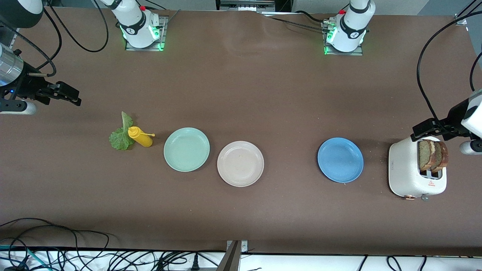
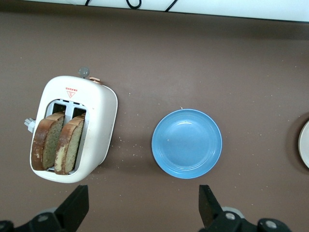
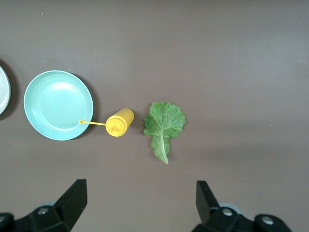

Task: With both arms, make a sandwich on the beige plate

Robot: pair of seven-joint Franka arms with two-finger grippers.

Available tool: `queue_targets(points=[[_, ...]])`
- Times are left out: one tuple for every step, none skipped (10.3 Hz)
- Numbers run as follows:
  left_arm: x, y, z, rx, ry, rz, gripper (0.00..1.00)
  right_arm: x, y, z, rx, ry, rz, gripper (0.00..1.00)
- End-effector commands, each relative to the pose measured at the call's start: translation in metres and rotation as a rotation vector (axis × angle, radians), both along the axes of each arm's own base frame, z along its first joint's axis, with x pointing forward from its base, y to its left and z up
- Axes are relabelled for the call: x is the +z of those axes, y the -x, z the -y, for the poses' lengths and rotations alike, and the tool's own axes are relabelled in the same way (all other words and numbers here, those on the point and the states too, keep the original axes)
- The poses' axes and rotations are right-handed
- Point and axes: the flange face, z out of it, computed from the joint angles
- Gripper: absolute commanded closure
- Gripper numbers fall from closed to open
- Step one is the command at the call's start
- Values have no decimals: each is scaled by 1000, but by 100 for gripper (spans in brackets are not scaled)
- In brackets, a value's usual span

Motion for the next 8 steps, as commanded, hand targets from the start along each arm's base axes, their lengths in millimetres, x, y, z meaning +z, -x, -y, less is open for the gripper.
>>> queue_targets(points=[[2, 2, -3, -19, 12, -9, 0, 4, 7, -1, 3, 12, 1, 0], [1, 2, -3, -20, 12, -10, 0, 4, 7, -1, 3, 12, 1, 0], [1, 2, -3, -17, 12, -10, 0, 4, 7, -1, 3, 12, 1, 0], [1, 2, -3, -18, 12, -10, 0, 4, 7, -1, 3, 12, 1, 0], [1, 2, -4, -17, 10, -10, 0, 4, 7, 0, 2, 12, 1, 0], [0, 2, -5, -13, 10, -12, 0, 4, 7, -1, 3, 12, 1, 0], [0, 2, -7, -11, 9, -12, 0, 4, 7, -1, 3, 12, 1, 0], [1, 2, -7, -9, 10, -10, 0, 4, 7, -1, 3, 12, 1, 0]])
